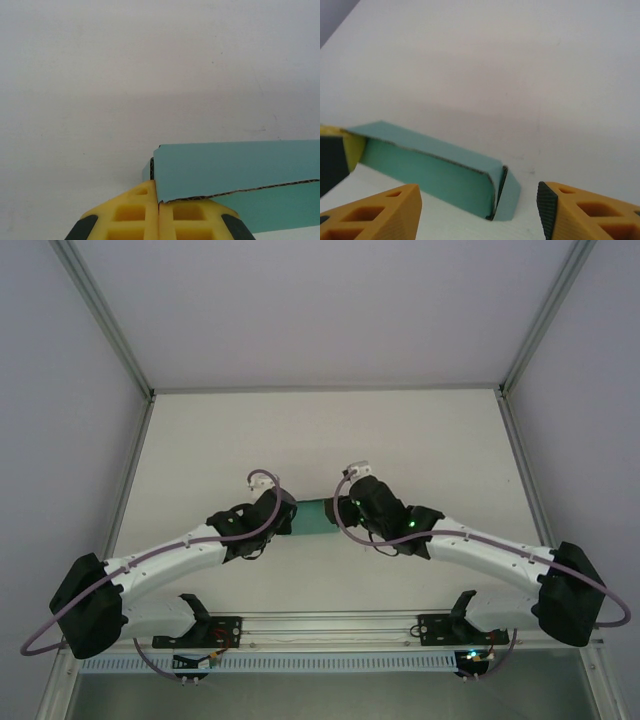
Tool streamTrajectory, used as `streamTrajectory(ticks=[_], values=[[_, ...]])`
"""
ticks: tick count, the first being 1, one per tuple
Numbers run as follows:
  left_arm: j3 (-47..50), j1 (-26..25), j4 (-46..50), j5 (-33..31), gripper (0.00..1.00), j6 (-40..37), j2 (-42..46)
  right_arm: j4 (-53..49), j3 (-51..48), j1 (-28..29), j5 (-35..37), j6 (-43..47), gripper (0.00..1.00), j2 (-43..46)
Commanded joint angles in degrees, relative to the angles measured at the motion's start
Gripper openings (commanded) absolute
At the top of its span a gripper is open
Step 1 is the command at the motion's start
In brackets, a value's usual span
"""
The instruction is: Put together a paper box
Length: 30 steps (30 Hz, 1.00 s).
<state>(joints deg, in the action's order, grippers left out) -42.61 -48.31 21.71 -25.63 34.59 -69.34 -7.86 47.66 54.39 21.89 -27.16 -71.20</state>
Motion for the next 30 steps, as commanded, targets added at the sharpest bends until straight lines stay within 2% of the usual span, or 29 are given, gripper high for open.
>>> streamTrajectory(ticks=[1, 6, 12, 15, 20, 24, 26, 30], values=[[1.91, -1.13, 11.49, 5.76, 0.00, -1.70, -2.60, -1.87, 2.35, -0.96, 7.73, -0.17, 0.63, -0.49], [1.09, -1.08, 10.63, 7.06, 0.03, -2.89, -2.58, -3.97, 5.18, -3.49, 2.14, -1.95, 0.61, -4.32], [-0.11, -1.08, 10.47, 7.13, 0.04, -3.99, -3.26, -11.26, 9.20, -3.70, 1.96, -3.79, 0.54, -10.06], [-0.37, -1.30, 10.51, 7.19, 0.05, -4.27, -3.57, -13.12, 8.90, -3.68, 1.08, -5.90, 0.44, -11.28], [-1.02, -1.08, 10.62, 6.91, 0.07, -4.25, -3.21, -13.37, 7.45, -3.63, -2.76, -8.41, 0.44, -11.84], [-2.24, -1.08, 10.58, 8.73, 0.16, -4.87, -2.61, -12.63, 6.23, -3.69, -4.63, -9.65, 0.44, -11.51], [-3.10, -1.07, 10.75, 9.19, 0.24, -5.33, -2.04, -12.98, 5.95, -3.68, -4.54, -10.04, 0.45, -11.39], [-4.87, -1.08, 11.09, 9.76, 0.27, -6.56, -0.85, -13.26, 5.45, -3.69, -5.14, -10.62, 0.45, -11.33]])
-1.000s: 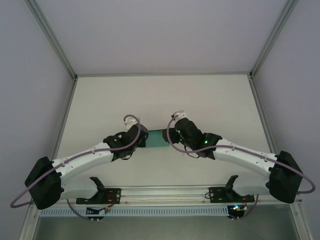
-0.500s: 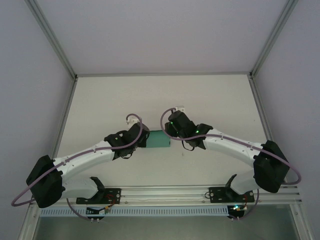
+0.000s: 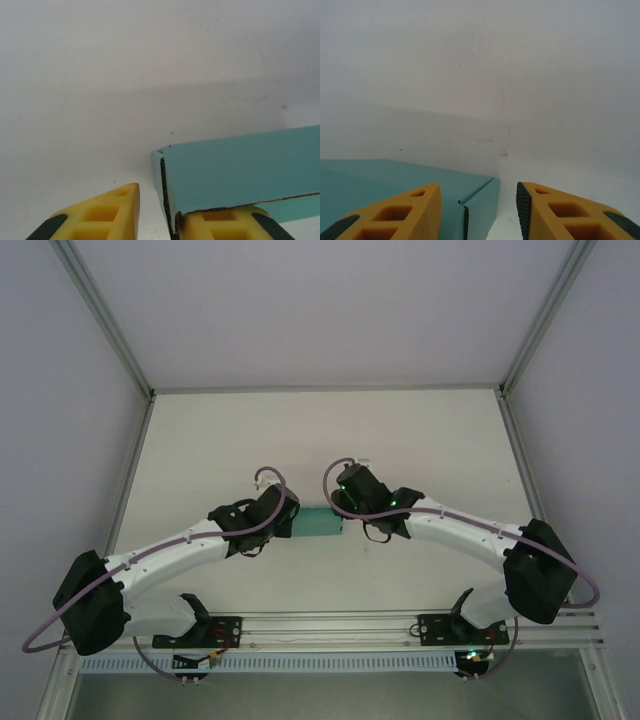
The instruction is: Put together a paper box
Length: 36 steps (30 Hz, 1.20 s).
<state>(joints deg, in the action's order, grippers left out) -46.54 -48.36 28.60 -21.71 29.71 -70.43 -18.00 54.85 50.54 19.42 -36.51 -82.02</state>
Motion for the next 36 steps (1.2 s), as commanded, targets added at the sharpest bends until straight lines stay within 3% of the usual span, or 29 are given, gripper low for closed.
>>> streamTrajectory(ticks=[1, 10, 15, 16, 18, 19, 20, 27, 36], values=[[-1.41, -1.03, 4.42, 5.93, 0.30, -1.89, 0.33, -2.94, -1.93, 0.17, -2.81, -1.28, 0.45, -0.61], [-4.86, -1.04, 7.74, 6.54, 0.36, -2.45, -0.59, -0.86, -3.14, 0.15, -2.21, -1.68, 0.45, -1.32], [-6.78, -1.03, 8.83, 11.50, 0.49, -1.94, 0.95, 1.07, -4.31, 0.17, -2.41, -1.42, 0.45, -2.24], [-7.77, -0.98, 9.83, 12.48, 0.55, -1.45, 1.18, 0.92, -4.15, 0.17, -2.46, -1.28, 0.45, -2.58], [-9.74, -0.99, 11.97, 13.06, 0.77, -0.37, 1.68, 0.49, -3.66, 0.17, -2.62, -0.98, 0.45, -3.06], [-10.56, -1.02, 13.24, 12.23, 0.95, 0.47, 2.04, 0.66, -3.68, 0.18, -2.87, -0.67, 0.45, -3.16], [-11.09, -0.96, 14.30, 11.08, 1.00, 1.16, 2.27, 0.81, -3.83, 0.17, -2.81, -0.60, 0.45, -3.19], [-14.36, 1.13, 18.72, 2.52, 1.00, 5.47, 3.04, 4.11, -6.60, 0.28, -3.13, 2.52, 0.44, -4.14], [-10.69, 12.93, 8.77, 14.19, 1.00, 6.33, 1.18, 14.04, -11.85, 0.93, -3.22, 10.26, 0.42, -5.13]])
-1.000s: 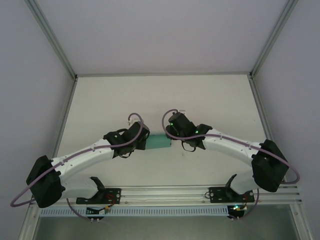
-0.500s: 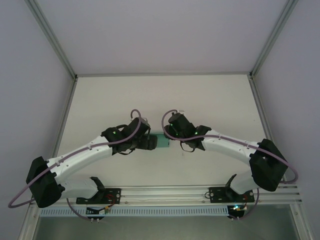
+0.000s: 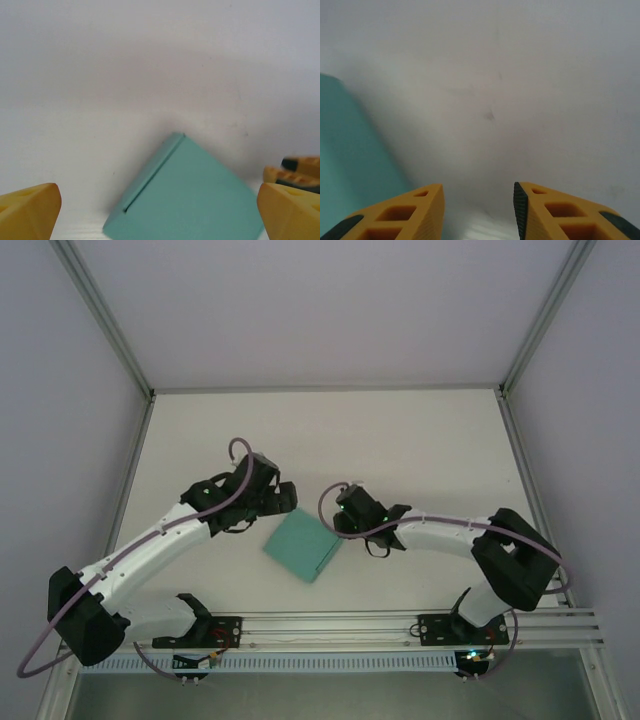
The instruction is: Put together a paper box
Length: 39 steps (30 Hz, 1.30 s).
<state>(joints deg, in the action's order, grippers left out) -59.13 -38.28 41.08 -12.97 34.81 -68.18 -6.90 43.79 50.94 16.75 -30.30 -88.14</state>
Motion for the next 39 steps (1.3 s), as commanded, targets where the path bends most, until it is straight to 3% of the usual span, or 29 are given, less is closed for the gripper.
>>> streamTrajectory(ticks=[1, 4, 10, 14, 18, 21, 24, 33, 39], values=[[2.61, 3.88, -4.92, 7.23, 1.00, 1.48, -1.52, 4.28, -1.52, 0.56, -0.23, 4.15, 0.43, 1.38], [5.91, 5.10, -8.62, 10.88, 1.00, 1.32, -2.06, 4.15, -1.31, 0.57, 0.62, 3.85, 0.46, 1.35], [11.23, 6.45, -6.29, 7.83, 1.00, 2.53, 2.69, 2.47, 1.12, 0.56, 1.48, 5.05, 0.56, 3.59], [14.16, 6.41, -6.57, 17.99, 1.00, 2.56, 5.86, -1.35, 4.16, 0.48, -0.33, 4.51, 0.58, 4.58], [21.00, 2.42, -11.78, 29.69, 1.00, 2.61, 11.27, -1.64, 4.32, 0.42, -9.26, 2.77, 0.60, 5.41], [23.63, -0.79, -11.93, 31.37, 1.00, 5.18, 13.45, -1.92, 4.61, 0.21, -16.30, 3.68, 0.62, 4.33], [25.99, -3.00, -15.24, 34.40, 1.00, 7.06, 12.17, -3.38, 5.66, 0.03, -18.78, 4.11, 0.62, 2.09], [26.38, -5.05, -16.87, 33.83, 0.99, 7.03, 5.95, -3.82, 7.53, -1.09, -23.74, 3.16, 0.57, -3.86], [27.81, -5.11, -27.81, 33.16, 0.94, 8.34, 0.27, -2.52, 7.20, -1.10, -26.96, 2.81, 0.52, -6.22]])
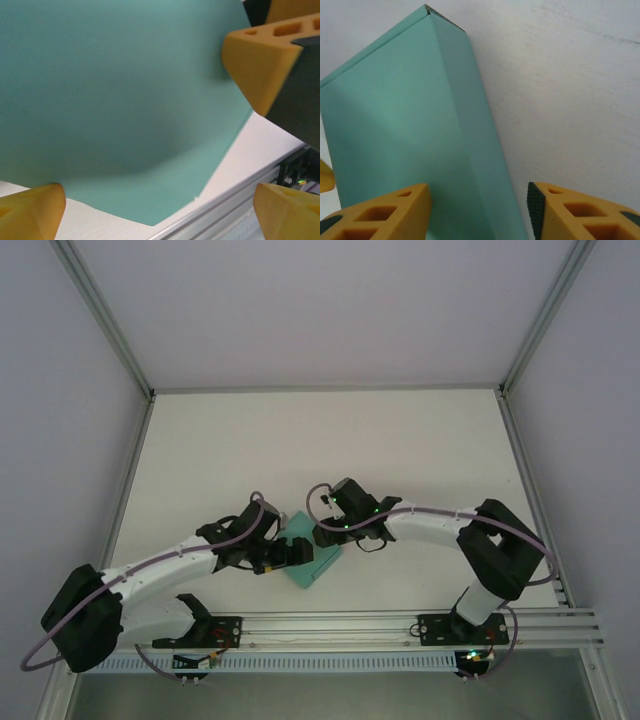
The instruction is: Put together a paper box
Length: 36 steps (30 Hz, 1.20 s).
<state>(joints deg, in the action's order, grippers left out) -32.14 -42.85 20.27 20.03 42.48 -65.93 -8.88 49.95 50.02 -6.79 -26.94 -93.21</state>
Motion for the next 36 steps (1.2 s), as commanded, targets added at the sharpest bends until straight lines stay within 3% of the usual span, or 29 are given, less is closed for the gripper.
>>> streamTrajectory(ticks=[1, 7, 10, 14, 22, 27, 30, 36], values=[[0.38, -0.56, -7.84, -1.28, 0.92, 0.26, -3.30, -0.42, 1.01, -0.16, -4.29, -0.68, 0.50, -1.71], [0.00, -0.57, -15.78, -3.92, 0.86, -0.36, -8.53, -0.50, 1.05, -0.16, -11.52, -1.79, 0.41, -5.28], [-0.30, -0.59, -19.00, -5.10, 0.83, -0.75, -10.46, -0.21, 0.23, -0.30, -13.73, -2.43, 0.32, -5.70], [-1.47, -0.52, -24.64, -4.19, 0.74, -0.38, -14.40, -0.86, 0.41, -0.45, -17.13, -2.68, 0.30, -7.62], [-6.04, -0.57, -31.46, -8.40, 0.38, -0.85, -22.56, 0.90, 0.17, -0.72, -25.13, -4.27, 0.20, -10.85], [-7.82, -0.57, -36.15, -11.64, 0.21, -1.74, -26.31, 1.88, -0.14, -1.01, -30.10, -6.14, 0.18, -12.98], [-6.21, -0.55, -44.43, -10.31, 0.03, -3.56, -28.20, 9.18, -2.61, -2.47, -35.13, -10.14, 0.16, -12.22], [-4.41, -0.48, -58.06, -5.32, 0.00, -5.53, -35.27, 24.82, -6.59, -4.97, -41.33, -18.63, 0.14, -13.68]])
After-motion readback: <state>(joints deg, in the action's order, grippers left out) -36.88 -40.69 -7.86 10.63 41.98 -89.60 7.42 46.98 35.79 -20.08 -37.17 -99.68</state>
